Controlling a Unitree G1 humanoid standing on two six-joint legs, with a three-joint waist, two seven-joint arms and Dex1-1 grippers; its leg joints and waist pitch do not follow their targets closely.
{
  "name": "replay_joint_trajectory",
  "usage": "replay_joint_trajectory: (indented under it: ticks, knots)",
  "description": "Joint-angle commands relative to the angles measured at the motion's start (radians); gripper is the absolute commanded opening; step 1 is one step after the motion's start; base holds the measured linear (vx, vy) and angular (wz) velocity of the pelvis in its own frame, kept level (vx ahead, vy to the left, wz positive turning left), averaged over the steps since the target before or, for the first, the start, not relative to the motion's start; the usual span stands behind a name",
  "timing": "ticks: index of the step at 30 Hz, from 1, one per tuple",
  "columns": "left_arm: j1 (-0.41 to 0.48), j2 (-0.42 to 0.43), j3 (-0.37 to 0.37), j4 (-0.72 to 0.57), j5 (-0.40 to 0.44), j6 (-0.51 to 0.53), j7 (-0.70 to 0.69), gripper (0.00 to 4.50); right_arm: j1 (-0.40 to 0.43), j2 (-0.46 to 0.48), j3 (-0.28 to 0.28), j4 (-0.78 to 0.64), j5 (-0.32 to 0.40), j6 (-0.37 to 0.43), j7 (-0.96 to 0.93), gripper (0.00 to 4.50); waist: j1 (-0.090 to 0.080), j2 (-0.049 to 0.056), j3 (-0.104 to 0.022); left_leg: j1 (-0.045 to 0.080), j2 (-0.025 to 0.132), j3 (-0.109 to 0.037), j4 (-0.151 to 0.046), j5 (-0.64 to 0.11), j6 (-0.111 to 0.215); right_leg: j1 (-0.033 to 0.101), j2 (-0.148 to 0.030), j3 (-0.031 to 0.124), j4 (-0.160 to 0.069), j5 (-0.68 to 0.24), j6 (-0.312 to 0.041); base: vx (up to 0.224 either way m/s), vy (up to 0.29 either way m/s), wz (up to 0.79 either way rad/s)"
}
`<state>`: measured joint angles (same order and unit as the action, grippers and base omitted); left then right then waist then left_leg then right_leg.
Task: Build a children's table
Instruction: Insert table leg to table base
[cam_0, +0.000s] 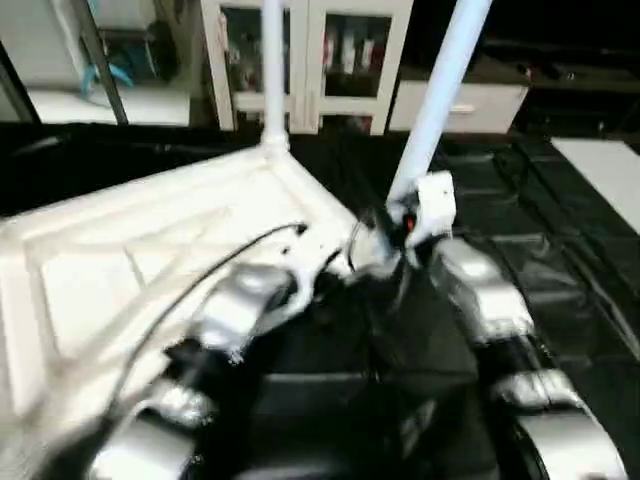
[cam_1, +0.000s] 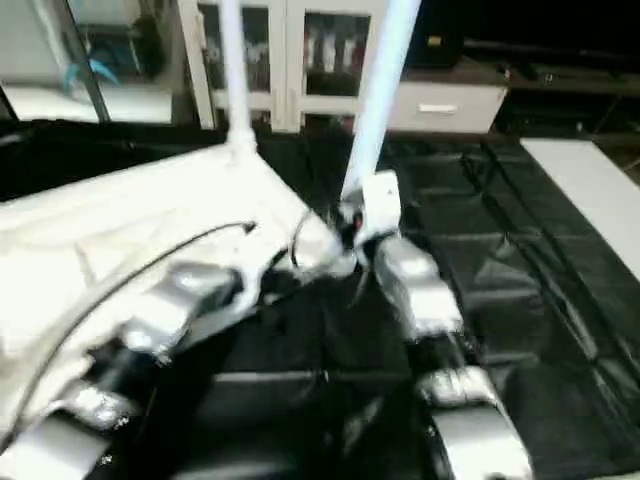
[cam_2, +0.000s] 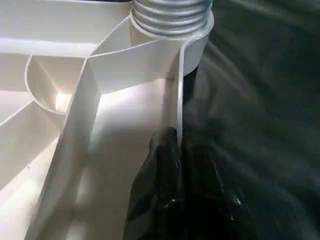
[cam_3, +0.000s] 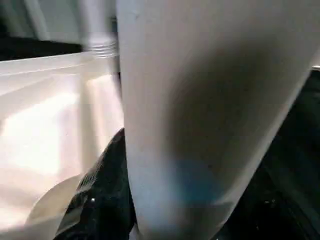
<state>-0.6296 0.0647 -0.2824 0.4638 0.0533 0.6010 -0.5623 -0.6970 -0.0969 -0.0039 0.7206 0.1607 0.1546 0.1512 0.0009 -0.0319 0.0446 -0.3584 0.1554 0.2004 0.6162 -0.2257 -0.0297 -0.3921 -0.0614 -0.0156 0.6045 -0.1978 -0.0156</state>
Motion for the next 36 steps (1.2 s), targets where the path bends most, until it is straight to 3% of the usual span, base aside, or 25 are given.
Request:
replay_joint_trajectory:
  ticks: [1,4,5,6,8,10,12,16,21,23,25,28,30,31,33,34,35,36]
  knots:
    - [-0.027,-0.063,0.036,0.006,-0.023,-0.013,0.07,0.0,-0.002,-0.004,-0.036,0.141,-0.037,-0.003,-0.123,1.84,0.004,-0.011,-0.051,0.007,0.069,-0.038,-0.088,-0.173,0.006,0.025,-0.088,0.041,-0.078,-0.218,-0.197,0.0,0.0,0.0]
    - [-0.055,-0.101,0.063,0.037,-0.016,-0.018,0.148,0.0,-0.033,0.012,-0.045,0.192,-0.04,-0.027,-0.177,1.84,0.007,-0.013,-0.059,0.006,0.067,-0.033,-0.081,-0.098,0.037,0.028,-0.084,0.039,-0.065,-0.098,-0.221,0.0,0.0,0.0]
    - [-0.083,-0.143,0.091,0.066,-0.022,-0.035,0.216,0.0,-0.055,0.025,-0.056,0.23,-0.041,-0.043,-0.227,1.84,0.012,-0.013,-0.065,0.0,0.066,-0.033,-0.075,-0.03,0.067,0.037,-0.084,0.038,-0.051,0.003,-0.235,0.0,0.0,0.0]
    - [-0.092,-0.159,0.097,0.075,-0.024,-0.038,0.233,0.0,-0.066,0.029,-0.062,0.252,-0.045,-0.058,-0.248,1.84,0.016,-0.019,-0.065,0.001,0.065,-0.029,-0.071,0.014,0.098,0.034,-0.083,0.036,-0.045,0.075,-0.254,0.0,0.0,0.0]
    - [-0.092,-0.189,0.094,0.075,-0.025,-0.038,0.251,0.0,-0.086,0.038,-0.073,0.295,-0.045,-0.086,-0.279,1.84,0.023,-0.018,-0.067,0.001,0.068,-0.028,-0.066,0.053,0.144,0.036,-0.086,0.034,-0.038,0.127,-0.277,0.0,0.0,0.0]
    - [-0.087,-0.2,0.087,0.072,-0.024,-0.036,0.254,0.0,-0.096,0.041,-0.075,0.315,-0.045,-0.099,-0.287,1.84,0.027,-0.019,-0.065,0.001,0.069,-0.026,-0.065,0.059,0.163,0.035,-0.084,0.033,-0.037,0.122,-0.283,0.0,0.0,0.0]
    - [-0.078,-0.205,0.079,0.073,-0.017,-0.033,0.253,0.0,-0.112,0.047,-0.081,0.349,-0.044,-0.121,-0.298,1.84,0.028,-0.019,-0.063,0.003,0.07,-0.025,-0.066,0.037,0.164,0.033,-0.085,0.032,-0.042,0.077,-0.28,0.0,0.0,0.0]
    - [-0.089,-0.197,0.085,0.095,-0.014,-0.039,0.256,0.0,-0.13,0.047,-0.087,0.381,-0.042,-0.143,-0.304,1.84,0.027,-0.018,-0.059,0.007,0.072,-0.025,-0.071,-0.028,0.13,0.029,-0.084,0.032,-0.051,-0.016,-0.257,0.0,0.0,0.0]
    - [-0.104,-0.194,0.088,0.114,-0.016,-0.043,0.255,0.0,-0.152,0.049,-0.102,0.406,-0.03,-0.189,-0.258,1.84,0.027,-0.018,-0.058,0.007,0.071,-0.024,-0.071,-0.031,0.122,0.03,-0.084,0.033,-0.049,0.009,-0.259,0.0,0.0,0.0]
    - [-0.102,-0.193,0.086,0.111,-0.017,-0.043,0.254,0.0,-0.158,0.05,-0.105,0.406,-0.027,-0.206,-0.234,2.4,0.027,-0.018,-0.058,0.007,0.072,-0.024,-0.071,-0.034,0.122,0.03,-0.084,0.033,-0.048,0.012,-0.262,0.0,0.0,0.0]
    - [-0.099,-0.191,0.085,0.106,-0.017,-0.041,0.247,0.0,-0.164,0.047,-0.101,0.397,-0.029,-0.228,-0.201,2.4,0.028,-0.019,-0.059,0.007,0.072,-0.024,-0.07,-0.027,0.126,0.032,-0.084,0.033,-0.046,0.026,-0.269,0.0,0.0,0.0]
    - [-0.094,-0.175,0.076,0.092,-0.016,-0.046,0.217,0.0,-0.164,0.039,-0.092,0.355,-0.021,-0.237,-0.14,2.79,0.033,-0.021,-0.062,0.004,0.072,-0.024,-0.066,0.015,0.15,0.035,-0.086,0.033,-0.039,0.08,-0.284,0.0,0.0,0.0]
    - [-0.085,-0.151,0.061,0.068,-0.017,-0.05,0.173,0.0,-0.153,0.029,-0.088,0.295,-0.009,-0.222,-0.083,2.83,0.034,-0.022,-0.062,0.001,0.072,-0.024,-0.064,0.028,0.17,0.037,-0.088,0.033,-0.037,0.091,-0.288,0.0,0.0,0.0]
    - [-0.074,-0.127,0.047,0.044,-0.02,-0.05,0.131,0.0,-0.136,0.019,-0.081,0.234,0.002,-0.202,-0.038,2.95,0.036,-0.017,-0.063,0.001,0.072,-0.025,-0.062,0.044,0.181,0.037,-0.087,0.034,-0.033,0.109,-0.29,0.0,0.0,0.0]
    - [-0.061,-0.102,0.034,0.019,-0.022,-0.052,0.092,0.0,-0.111,0.005,-0.072,0.169,0.006,-0.179,0.003,3.24,0.037,-0.022,-0.064,0.0,0.073,-0.024,-0.059,0.061,0.194,0.037,-0.086,0.034,-0.031,0.125,-0.296,0.0,0.0,0.0]
    - [-0.057,-0.095,0.031,0.012,-0.022,-0.052,0.082,0.0,-0.102,0.001,-0.071,0.148,0.009,-0.171,0.017,3.24,0.038,-0.021,-0.062,0.0,0.073,-0.022,-0.058,0.061,0.197,0.033,-0.085,0.034,-0.031,0.118,-0.301,0.0,0.0,0.0]
    - [-0.049,-0.079,0.024,-0.003,-0.027,-0.056,0.052,0.0,-0.079,-0.012,-0.063,0.096,0.014,-0.152,0.04,3.24,0.041,-0.013,-0.062,0.002,0.074,-0.022,-0.058,0.057,0.194,0.032,-0.086,0.034,-0.032,0.108,-0.302,0.0,0.0,0.0]
    - [-0.043,-0.069,0.019,-0.013,-0.031,-0.057,0.032,0.0,-0.063,-0.02,-0.056,0.06,0.017,-0.139,0.056,3.4,0.046,-0.017,-0.06,0.004,0.075,-0.02,-0.058,0.047,0.19,0.031,-0.084,0.035,-0.035,0.095,-0.296,0.0,0.0,0.0]
